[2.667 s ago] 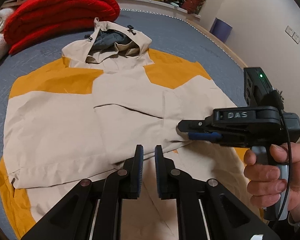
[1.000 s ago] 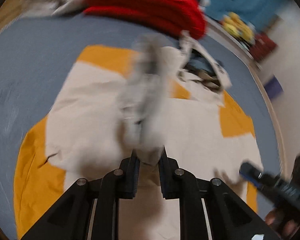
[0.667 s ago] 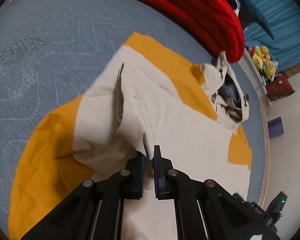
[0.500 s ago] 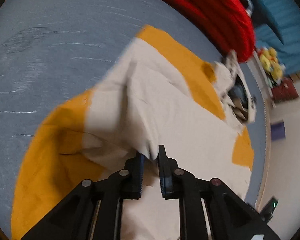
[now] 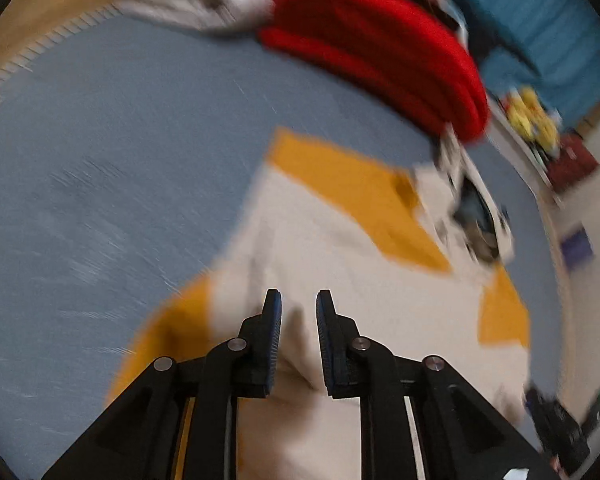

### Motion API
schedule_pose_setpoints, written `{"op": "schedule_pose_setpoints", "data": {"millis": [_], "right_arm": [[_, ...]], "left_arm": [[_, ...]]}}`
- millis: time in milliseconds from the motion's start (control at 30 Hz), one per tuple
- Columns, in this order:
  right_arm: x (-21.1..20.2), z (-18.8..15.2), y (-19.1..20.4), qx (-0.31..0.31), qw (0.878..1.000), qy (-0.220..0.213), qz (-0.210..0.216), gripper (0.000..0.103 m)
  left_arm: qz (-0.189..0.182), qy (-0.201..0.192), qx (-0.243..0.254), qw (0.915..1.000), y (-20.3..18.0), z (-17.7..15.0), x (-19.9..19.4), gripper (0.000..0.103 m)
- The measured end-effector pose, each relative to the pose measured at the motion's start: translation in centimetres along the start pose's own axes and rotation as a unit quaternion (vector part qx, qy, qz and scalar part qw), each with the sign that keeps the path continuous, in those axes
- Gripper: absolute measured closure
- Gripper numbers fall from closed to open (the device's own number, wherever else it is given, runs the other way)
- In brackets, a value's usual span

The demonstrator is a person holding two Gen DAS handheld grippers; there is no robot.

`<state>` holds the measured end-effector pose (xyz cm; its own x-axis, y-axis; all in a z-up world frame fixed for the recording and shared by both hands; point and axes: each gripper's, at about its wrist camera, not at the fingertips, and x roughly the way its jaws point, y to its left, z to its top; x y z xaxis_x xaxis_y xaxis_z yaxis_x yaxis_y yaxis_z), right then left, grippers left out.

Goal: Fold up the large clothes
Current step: 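Smooth the folded jacket side with both tools open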

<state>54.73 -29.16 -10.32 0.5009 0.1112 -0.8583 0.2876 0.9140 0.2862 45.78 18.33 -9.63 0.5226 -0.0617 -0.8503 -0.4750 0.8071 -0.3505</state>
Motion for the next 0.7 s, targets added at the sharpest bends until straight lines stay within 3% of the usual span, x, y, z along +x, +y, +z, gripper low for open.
{"op": "schedule_pose_setpoints", "data": {"millis": [67, 133, 200, 267, 367, 433, 500, 600, 700], "right_arm": [[-0.3, -0.2, 2.1, -0.048, 0.998, -0.006, 0.036, 0.071], [0.7, -0.5, 2.3, -0.047, 0.997, 0.018, 0.055, 0.068], [3.3, -0.9, 1.2, -0.034, 0.996, 0.074, 0.03, 0.067], [5.8, -1.5, -0.5, -0.035, 0.992, 0.12, -0.012, 0.067], [5.1, -0.9, -0.7, -0.023, 0.994, 0.11, -0.009, 0.067], [4.0, -0.3, 0.1, -0.052, 0.995, 0.085, -0.015, 0.067], [3.9, 0.0, 0.3, -0.056, 0.994, 0.087, -0.015, 0.066], [3.8, -0.1, -1.3, -0.03, 0.993, 0.108, -0.036, 0.066], [1.2, 0.5, -0.7, -0.057, 0.995, 0.061, -0.053, 0.066]], "left_arm": [[0.036, 0.036, 0.003, 0.9987, 0.8, -0.4, 2.4, 0.086], [0.067, 0.071, -0.014, 0.9952, 2.3, -0.9, 4.0, 0.086], [0.059, 0.077, -0.04, 0.9945, 3.2, -1.0, 3.9, 0.086], [0.063, 0.054, -0.015, 0.9964, 2.3, -0.7, 2.7, 0.086], [0.059, 0.019, 0.041, 0.9973, 0.2, -0.6, 1.6, 0.085], [0.063, 0.057, 0.044, 0.9954, 0.2, -1.1, 3.3, 0.083], [0.074, 0.107, 0.03, 0.991, 0.9, -2.1, 5.6, 0.083], [0.094, 0.074, 0.047, 0.9917, -0.3, -2.1, 3.9, 0.083], [0.072, 0.005, 0.107, 0.9917, -3.7, -1.7, 0.2, 0.083]]}}
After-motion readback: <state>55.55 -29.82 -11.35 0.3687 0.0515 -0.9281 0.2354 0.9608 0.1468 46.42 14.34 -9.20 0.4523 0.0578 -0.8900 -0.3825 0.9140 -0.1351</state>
